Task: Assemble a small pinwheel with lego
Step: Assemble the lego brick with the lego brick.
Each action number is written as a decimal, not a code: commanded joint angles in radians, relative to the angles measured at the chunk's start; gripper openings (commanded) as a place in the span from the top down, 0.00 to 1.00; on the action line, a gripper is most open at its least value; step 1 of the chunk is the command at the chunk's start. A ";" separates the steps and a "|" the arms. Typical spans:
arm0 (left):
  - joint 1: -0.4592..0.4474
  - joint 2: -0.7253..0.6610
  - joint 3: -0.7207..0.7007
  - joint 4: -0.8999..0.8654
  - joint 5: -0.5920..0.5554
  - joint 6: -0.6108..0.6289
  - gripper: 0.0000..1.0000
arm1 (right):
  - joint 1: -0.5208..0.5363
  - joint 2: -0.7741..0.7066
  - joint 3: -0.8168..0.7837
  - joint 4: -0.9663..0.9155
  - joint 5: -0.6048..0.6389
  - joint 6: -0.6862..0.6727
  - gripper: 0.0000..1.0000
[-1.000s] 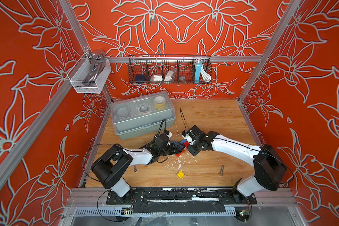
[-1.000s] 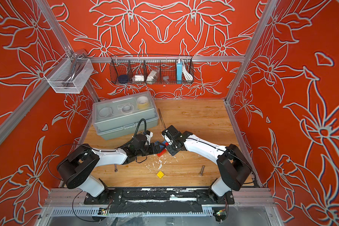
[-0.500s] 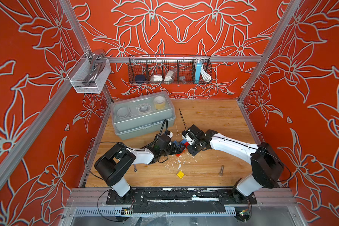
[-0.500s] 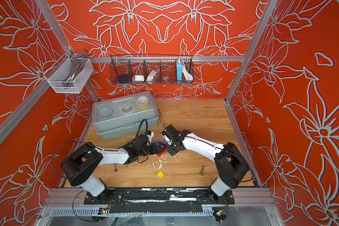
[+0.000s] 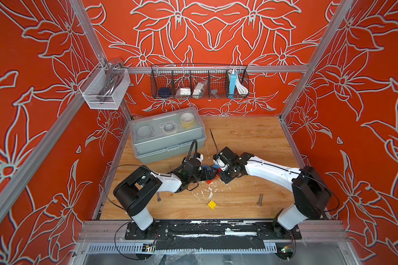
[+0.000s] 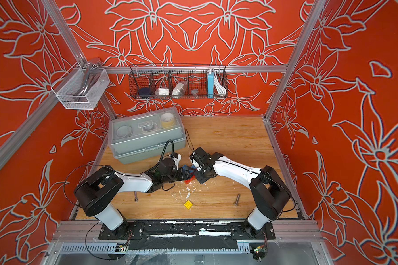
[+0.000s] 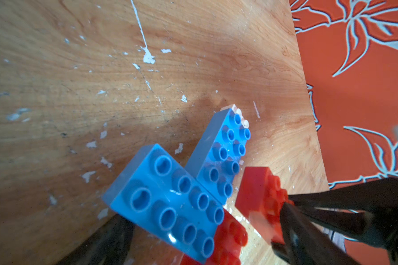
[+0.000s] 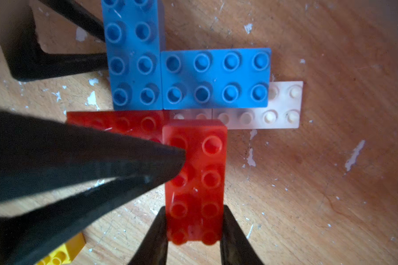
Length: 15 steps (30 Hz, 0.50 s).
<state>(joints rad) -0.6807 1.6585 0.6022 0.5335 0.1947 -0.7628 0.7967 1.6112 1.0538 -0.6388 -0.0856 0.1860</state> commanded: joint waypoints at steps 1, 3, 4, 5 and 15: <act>-0.003 0.014 -0.001 0.017 -0.009 -0.007 0.07 | 0.009 0.012 -0.005 0.029 -0.025 0.029 0.97; -0.003 0.021 0.009 -0.004 -0.011 0.003 0.09 | 0.009 0.018 0.002 0.034 -0.013 0.027 0.97; -0.003 0.025 0.016 -0.017 -0.013 0.007 0.09 | 0.009 0.023 0.011 0.030 -0.006 0.026 0.97; -0.003 0.031 0.019 -0.024 -0.013 0.011 0.10 | 0.009 0.030 0.019 0.030 -0.005 0.023 0.97; -0.003 0.043 0.037 -0.109 -0.051 0.074 0.13 | 0.009 0.072 0.017 0.008 0.028 0.067 0.96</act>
<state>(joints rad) -0.6807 1.6760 0.6270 0.5007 0.1734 -0.7300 0.7998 1.6749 1.0668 -0.6159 -0.0799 0.2203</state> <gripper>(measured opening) 0.864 0.343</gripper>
